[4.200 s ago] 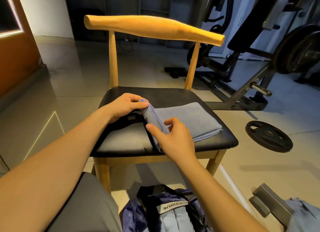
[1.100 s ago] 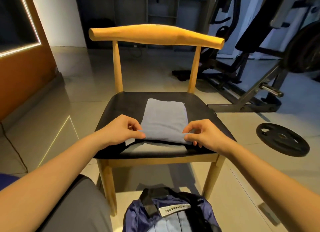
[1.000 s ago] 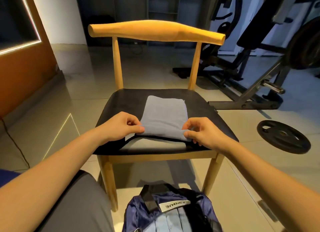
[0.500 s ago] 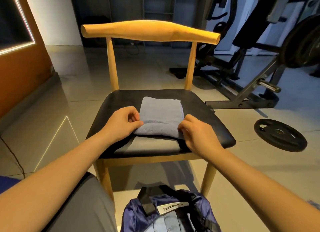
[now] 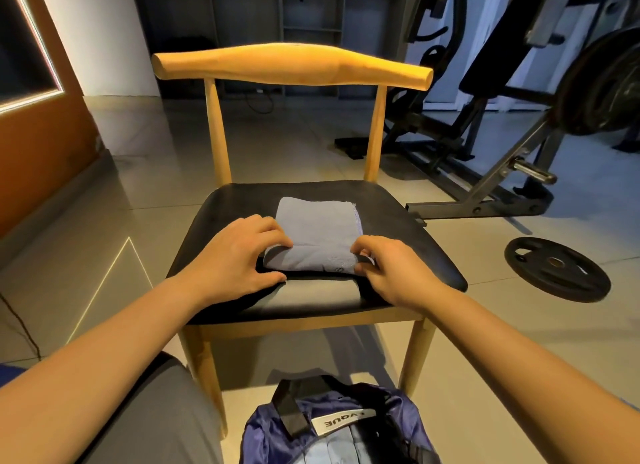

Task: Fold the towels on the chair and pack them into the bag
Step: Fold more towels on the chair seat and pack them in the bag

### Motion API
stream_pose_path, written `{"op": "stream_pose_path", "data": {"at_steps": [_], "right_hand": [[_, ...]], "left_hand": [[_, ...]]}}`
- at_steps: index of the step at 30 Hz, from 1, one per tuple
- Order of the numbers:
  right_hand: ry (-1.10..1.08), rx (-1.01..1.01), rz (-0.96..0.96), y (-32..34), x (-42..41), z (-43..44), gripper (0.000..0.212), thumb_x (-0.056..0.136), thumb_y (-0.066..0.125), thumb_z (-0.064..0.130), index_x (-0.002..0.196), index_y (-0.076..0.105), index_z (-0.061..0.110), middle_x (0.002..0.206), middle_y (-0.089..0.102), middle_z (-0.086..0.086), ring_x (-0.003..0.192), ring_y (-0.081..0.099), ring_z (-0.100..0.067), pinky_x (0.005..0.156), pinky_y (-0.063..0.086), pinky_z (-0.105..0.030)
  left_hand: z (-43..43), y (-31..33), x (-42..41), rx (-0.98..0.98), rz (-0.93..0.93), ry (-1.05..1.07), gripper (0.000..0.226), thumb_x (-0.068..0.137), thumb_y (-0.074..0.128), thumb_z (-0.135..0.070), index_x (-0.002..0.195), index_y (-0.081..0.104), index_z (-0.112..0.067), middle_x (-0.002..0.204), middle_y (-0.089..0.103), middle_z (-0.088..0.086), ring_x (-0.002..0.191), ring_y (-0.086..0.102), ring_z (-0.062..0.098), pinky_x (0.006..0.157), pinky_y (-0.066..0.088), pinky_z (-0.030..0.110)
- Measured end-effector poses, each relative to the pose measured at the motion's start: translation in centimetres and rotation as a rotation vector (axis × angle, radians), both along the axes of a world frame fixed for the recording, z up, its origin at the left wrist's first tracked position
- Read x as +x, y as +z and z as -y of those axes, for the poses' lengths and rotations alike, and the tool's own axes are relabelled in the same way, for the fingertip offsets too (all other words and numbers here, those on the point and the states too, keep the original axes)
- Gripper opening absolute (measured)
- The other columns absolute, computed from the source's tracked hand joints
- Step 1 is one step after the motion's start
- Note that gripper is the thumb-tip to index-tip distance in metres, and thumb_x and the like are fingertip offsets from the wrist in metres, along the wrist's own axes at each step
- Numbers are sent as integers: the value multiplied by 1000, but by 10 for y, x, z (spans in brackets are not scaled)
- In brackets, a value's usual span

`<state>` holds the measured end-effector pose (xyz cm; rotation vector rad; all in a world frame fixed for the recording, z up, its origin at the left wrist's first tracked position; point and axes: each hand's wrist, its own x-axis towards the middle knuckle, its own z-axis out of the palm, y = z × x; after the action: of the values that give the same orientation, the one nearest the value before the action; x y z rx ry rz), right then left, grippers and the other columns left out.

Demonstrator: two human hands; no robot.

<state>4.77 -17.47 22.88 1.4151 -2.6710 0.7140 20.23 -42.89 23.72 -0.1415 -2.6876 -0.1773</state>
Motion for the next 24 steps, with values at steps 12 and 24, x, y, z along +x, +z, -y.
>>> {"op": "stream_pose_path", "data": {"at_steps": [12, 24], "right_hand": [[69, 63, -34, 16, -10, -2, 40, 94, 68, 45, 130, 64, 27, 113, 57, 12, 96, 55, -9, 82, 48, -27], [14, -4, 387, 18, -32, 14, 36, 102, 57, 24, 68, 58, 15, 67, 52, 0, 63, 46, -14, 64, 40, -30]], "left_hand": [[-8, -9, -18, 121, 106, 115, 7, 103, 52, -35, 102, 58, -32, 92, 52, -20, 93, 46, 5, 91, 34, 31], [-3, -10, -34, 698, 102, 241, 9, 101, 60, -29, 95, 67, -27, 88, 63, -2, 80, 59, 12, 76, 48, 28]]}}
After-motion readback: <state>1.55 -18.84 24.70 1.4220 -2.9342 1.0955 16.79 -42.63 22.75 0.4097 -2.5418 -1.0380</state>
